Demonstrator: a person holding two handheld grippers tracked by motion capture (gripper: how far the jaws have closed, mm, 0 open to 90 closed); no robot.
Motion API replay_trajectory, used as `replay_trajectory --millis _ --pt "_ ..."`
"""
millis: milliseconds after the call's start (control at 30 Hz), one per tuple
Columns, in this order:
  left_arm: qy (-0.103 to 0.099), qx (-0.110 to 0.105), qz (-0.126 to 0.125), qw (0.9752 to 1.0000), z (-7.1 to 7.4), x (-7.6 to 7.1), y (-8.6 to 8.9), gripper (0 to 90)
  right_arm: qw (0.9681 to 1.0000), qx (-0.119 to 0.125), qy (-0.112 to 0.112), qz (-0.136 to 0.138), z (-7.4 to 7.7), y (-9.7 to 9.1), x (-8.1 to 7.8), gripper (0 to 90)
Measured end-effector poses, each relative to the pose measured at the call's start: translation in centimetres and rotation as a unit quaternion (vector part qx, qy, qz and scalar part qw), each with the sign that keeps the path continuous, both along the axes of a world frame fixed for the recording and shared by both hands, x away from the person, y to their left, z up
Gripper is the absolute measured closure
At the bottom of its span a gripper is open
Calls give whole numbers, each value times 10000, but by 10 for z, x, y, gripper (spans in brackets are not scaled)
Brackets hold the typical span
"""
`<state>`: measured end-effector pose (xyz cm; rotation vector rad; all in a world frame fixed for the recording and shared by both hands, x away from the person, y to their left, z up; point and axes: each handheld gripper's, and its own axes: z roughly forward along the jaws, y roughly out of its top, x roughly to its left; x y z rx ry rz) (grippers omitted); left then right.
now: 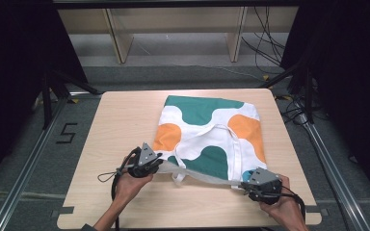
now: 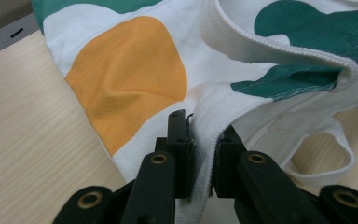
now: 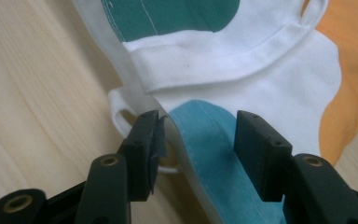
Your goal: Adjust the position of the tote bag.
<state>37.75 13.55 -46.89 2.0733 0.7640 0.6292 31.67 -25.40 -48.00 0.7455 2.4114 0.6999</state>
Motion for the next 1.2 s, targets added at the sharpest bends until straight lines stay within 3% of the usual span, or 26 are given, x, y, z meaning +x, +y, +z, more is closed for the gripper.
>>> replay_trajectory --millis 100,167,300,333,400,467,500,567,600,667,733,767,833,867,900,1000,1067,1100,1133,1200 --pt "-4 -25 -7 10000 3 1 0 804 9998 -6 -51 171 0 7 3 491" --pt "-41 57 -80 9999 4 2 1 804 9999 -55 -56 124 -1 11 5 491" --pt "-1 -167 -29 9999 4 2 0 806 10000 -59 29 -34 -5 16 8 482" --pt "12 -176 15 9998 4 1 0 806 9999 -116 -57 69 -5 16 11 485" --pt "-18 -150 -19 9999 4 1 0 806 9999 -72 -25 -104 -3 17 9 519" --pt "-12 -46 -70 10000 4 1 3 806 9995 -81 -318 -35 2 14 8 574" --pt "15 -70 -7 10000 3 0 4 808 9990 -34 -431 -137 5 13 7 596" --pt "19 -106 -23 9999 1 1 6 810 9969 -257 -680 -312 10 7 4 621" --pt "-15 6 -80 10000 1 1 7 810 9964 -290 -694 -395 10 3 4 627" --pt "53 -21 -72 10000 -3 0 5 805 9971 -206 -510 -522 7 -9 7 642" --pt "63 105 -123 9998 -8 -2 3 800 9975 126 -322 -618 5 -17 10 674" --pt "63 142 -141 9998 -10 -3 2 798 9976 142 -333 -586 5 -19 11 676" --pt "53 219 -229 9995 -12 -6 0 791 9975 -6 -352 -613 3 -21 14 676" --pt "56 382 -282 9989 -12 -7 1 788 9979 -160 -357 -510 1 -22 17 657" --pt "20 397 -299 9988 -13 -8 -1 785 9975 -314 -352 -524 -3 -22 18 649" --pt "44 464 -385 9982 -12 -11 -3 792 9958 -469 -517 -596 -4 -23 19 642" --pt "68 435 -435 9981 -13 -12 -4 803 9928 -644 -713 -715 -8 -26 22 636" --pt "38 440 -455 9980 -13 -12 -5 806 9922 -676 -741 -741 -10 -27 23 653" --pt "34 493 -479 9976 -12 -13 -5 810 9936 -666 -610 -675 -9 -28 23 706" --pt "33 426 -474 9980 -12 -14 -5 819 9958 -455 -522 -605 -5 -30 22 798"
